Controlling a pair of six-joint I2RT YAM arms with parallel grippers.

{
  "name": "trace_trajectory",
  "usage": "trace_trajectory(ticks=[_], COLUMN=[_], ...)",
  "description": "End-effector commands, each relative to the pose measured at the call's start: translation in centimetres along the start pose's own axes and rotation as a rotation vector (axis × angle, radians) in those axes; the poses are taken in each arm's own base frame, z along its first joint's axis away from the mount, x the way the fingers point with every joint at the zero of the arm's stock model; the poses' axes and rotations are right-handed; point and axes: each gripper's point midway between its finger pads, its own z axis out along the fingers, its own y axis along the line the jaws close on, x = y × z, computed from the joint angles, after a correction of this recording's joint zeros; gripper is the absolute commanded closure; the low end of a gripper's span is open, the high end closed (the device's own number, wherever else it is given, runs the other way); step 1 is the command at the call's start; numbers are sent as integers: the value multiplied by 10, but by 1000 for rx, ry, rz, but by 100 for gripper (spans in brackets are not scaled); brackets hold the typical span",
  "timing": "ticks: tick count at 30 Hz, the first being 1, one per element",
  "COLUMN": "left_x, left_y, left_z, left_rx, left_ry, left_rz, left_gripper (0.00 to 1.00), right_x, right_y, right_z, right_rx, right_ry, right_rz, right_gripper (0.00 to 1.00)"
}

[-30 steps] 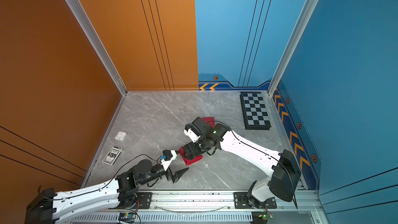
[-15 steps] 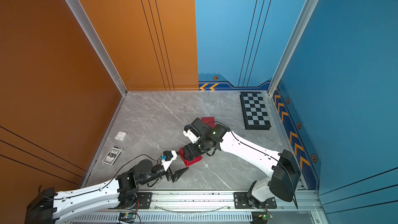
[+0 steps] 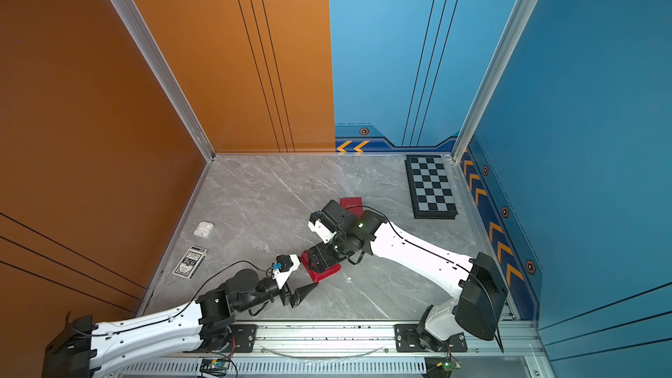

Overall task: Take the necklace out of the lift-off lid jewelry box
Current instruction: Open the lid on the jewelry box.

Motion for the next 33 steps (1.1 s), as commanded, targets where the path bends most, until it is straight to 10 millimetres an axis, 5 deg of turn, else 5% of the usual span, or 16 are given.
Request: trace_trajectory(ticks=[1,14,33], left_x=[-16,-15,-11], left_y=[-8,-10,-11], left_z=[0,2,1], left_rx=[33,43,53], left_ry=[-39,-30,-23], left_rz=[15,15,14], left_gripper=[18,26,27], right_x=[1,2,-17], right_y=[2,11,28], right_z=[2,4,-39], right_rx=[0,-34,-226], right_ry=[9,15,-81], right_rz=[-12,-23,-17], right_gripper=[17,17,16])
